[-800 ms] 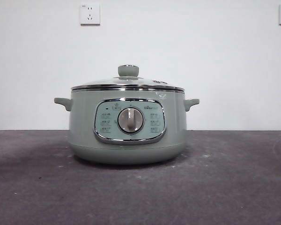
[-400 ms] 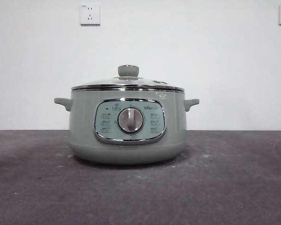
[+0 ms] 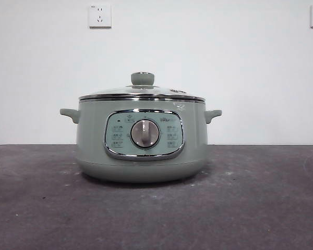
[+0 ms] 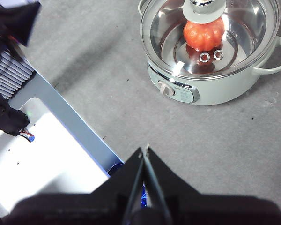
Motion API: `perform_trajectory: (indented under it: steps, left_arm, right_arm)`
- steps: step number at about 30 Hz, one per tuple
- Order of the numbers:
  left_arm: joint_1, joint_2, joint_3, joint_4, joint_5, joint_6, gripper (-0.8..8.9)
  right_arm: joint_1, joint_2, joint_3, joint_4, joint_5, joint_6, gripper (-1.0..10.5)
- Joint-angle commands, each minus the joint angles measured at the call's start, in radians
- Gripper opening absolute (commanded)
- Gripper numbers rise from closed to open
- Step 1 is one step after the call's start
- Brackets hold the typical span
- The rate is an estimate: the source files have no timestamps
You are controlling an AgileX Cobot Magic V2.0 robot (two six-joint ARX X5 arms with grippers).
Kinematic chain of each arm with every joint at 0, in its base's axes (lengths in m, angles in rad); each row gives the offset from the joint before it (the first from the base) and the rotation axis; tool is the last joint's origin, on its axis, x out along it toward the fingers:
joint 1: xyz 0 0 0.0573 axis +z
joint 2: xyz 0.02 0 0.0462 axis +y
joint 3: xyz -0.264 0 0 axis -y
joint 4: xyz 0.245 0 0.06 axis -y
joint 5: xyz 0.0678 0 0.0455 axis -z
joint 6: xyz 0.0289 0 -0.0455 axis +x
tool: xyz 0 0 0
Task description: Pick up the pumpkin,open the lid,put the pumpkin in the pot,close the lid
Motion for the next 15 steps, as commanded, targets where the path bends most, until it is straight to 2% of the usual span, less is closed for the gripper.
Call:
perform_trajectory:
  steps: [1, 10, 15]
  left_arm:
    - [0.003, -0.048, -0.06, 0.013, -0.003, -0.012, -0.03]
    - [0.003, -0.133, -0.143, -0.011, -0.008, -0.013, -0.03]
    - [0.003, -0.14, -0.147, -0.096, -0.008, -0.009, -0.03]
  right_arm:
    - [0.0, -0.004, 0.0, -0.002, 0.002, 0.006, 0.0]
    - [0.0, -0.005, 0.0, -0.002, 0.002, 0.006, 0.0]
    - [0.0, -0.005, 0.0, -0.002, 0.002, 0.006, 0.0]
